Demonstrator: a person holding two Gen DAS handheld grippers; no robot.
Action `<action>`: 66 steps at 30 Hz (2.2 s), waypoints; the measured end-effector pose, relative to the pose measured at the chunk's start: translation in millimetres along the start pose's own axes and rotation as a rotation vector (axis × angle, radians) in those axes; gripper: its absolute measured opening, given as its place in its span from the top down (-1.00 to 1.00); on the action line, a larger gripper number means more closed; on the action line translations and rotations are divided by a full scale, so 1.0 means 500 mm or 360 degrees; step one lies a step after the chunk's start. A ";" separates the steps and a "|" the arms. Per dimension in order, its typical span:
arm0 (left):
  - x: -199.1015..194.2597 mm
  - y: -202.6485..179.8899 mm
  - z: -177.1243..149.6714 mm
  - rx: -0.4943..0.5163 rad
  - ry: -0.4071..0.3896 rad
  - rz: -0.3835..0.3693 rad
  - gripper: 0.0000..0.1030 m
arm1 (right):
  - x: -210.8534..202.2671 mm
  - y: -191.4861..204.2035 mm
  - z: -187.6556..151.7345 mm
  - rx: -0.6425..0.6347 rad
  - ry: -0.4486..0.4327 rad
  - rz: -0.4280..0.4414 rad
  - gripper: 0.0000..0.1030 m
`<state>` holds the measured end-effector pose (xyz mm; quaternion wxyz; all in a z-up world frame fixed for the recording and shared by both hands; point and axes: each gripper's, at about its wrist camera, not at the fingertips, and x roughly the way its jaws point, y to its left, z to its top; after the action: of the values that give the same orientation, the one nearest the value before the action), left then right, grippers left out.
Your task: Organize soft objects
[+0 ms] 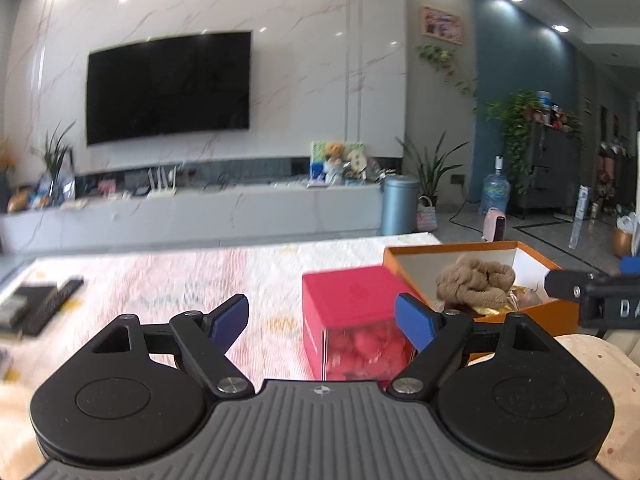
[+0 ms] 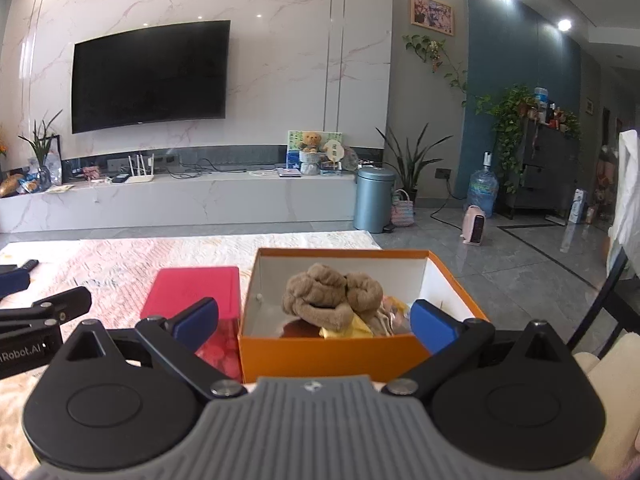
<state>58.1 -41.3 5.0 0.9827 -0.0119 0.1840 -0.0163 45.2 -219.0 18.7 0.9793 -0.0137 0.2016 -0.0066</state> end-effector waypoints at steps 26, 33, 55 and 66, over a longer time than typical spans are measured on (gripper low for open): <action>0.025 0.004 -0.071 0.0005 0.0177 0.0056 -0.89 | 0.054 -0.012 -0.094 0.0193 0.0052 0.0040 -0.95; 0.023 0.006 -0.068 -0.0009 0.0191 0.0057 -0.89 | 0.056 -0.010 -0.095 0.0175 0.0061 0.0032 -0.95; 0.022 0.006 -0.069 -0.0010 0.0192 0.0060 -0.89 | 0.061 -0.010 -0.098 0.0175 0.0078 0.0037 -0.95; 0.021 0.006 -0.068 -0.0009 0.0193 0.0060 -0.89 | 0.063 -0.009 -0.099 0.0170 0.0084 0.0037 -0.95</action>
<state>55.6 -39.5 -30.6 0.9698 -0.0103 0.2436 0.0019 54.7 -225.0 -39.1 0.9730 0.0413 0.2268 -0.0062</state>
